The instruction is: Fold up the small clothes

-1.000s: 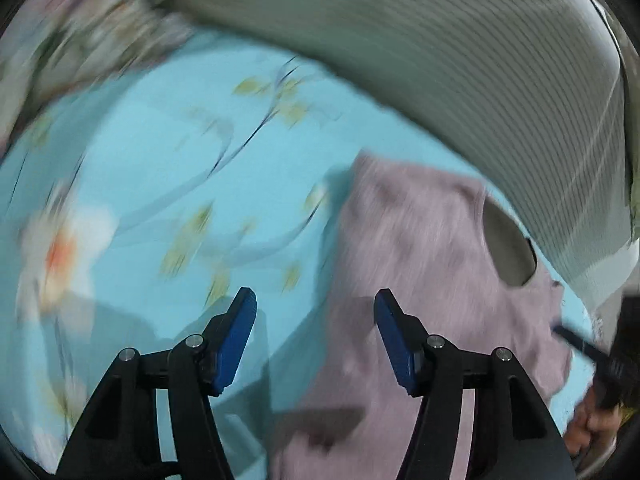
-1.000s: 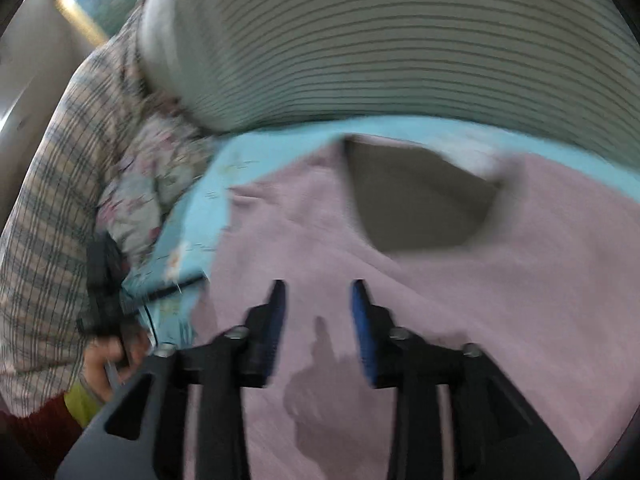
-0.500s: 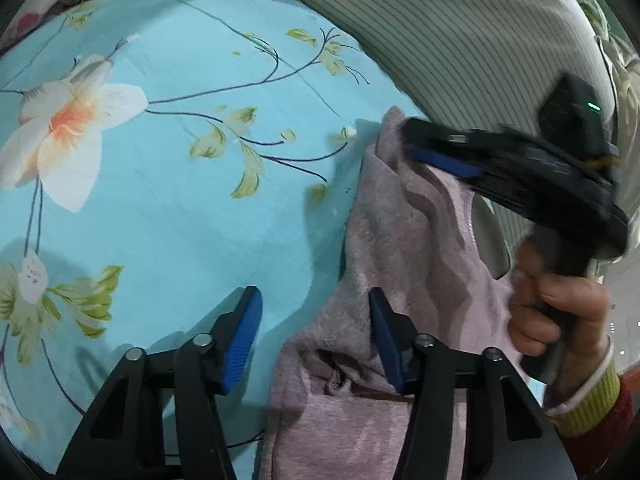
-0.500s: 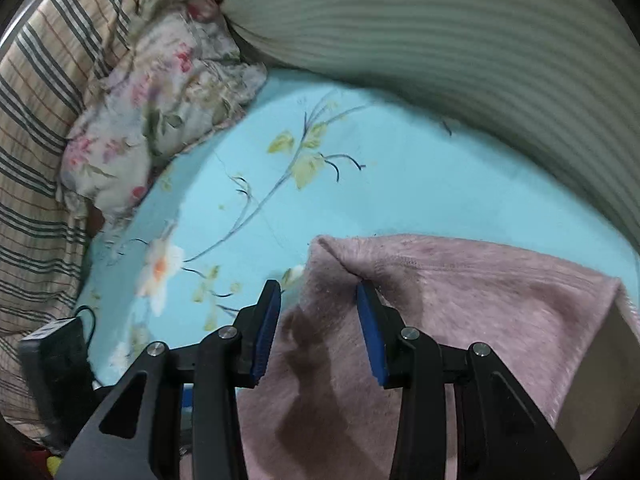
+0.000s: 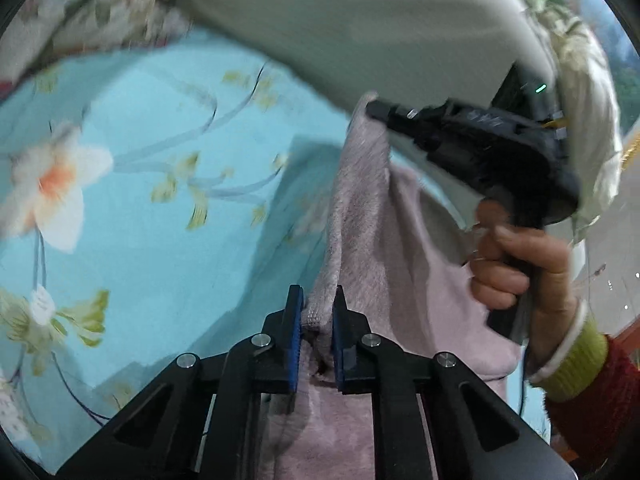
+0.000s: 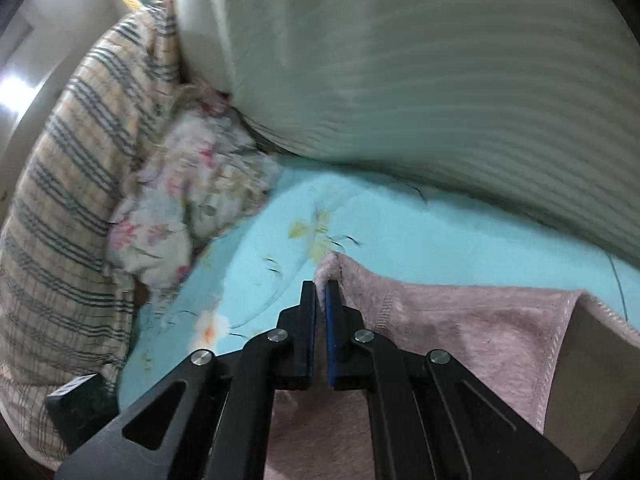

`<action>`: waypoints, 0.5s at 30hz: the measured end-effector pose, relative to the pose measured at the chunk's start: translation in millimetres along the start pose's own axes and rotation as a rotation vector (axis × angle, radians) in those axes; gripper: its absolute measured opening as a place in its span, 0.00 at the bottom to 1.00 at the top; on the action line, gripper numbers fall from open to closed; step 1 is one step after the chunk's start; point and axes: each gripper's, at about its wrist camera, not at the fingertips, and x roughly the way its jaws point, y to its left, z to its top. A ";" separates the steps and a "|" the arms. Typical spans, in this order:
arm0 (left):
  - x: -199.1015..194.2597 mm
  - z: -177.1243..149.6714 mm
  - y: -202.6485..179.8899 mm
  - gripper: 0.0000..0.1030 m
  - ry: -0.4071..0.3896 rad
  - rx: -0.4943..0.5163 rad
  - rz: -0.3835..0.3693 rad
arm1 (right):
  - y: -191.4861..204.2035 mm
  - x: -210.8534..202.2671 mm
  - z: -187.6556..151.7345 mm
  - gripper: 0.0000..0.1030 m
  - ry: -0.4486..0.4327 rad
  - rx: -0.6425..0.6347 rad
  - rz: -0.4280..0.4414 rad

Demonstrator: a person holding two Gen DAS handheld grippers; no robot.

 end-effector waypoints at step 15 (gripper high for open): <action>-4.1 -24.7 37.5 0.15 0.013 -0.165 0.113 | -18.0 -40.7 -14.0 0.27 -0.069 0.089 -0.125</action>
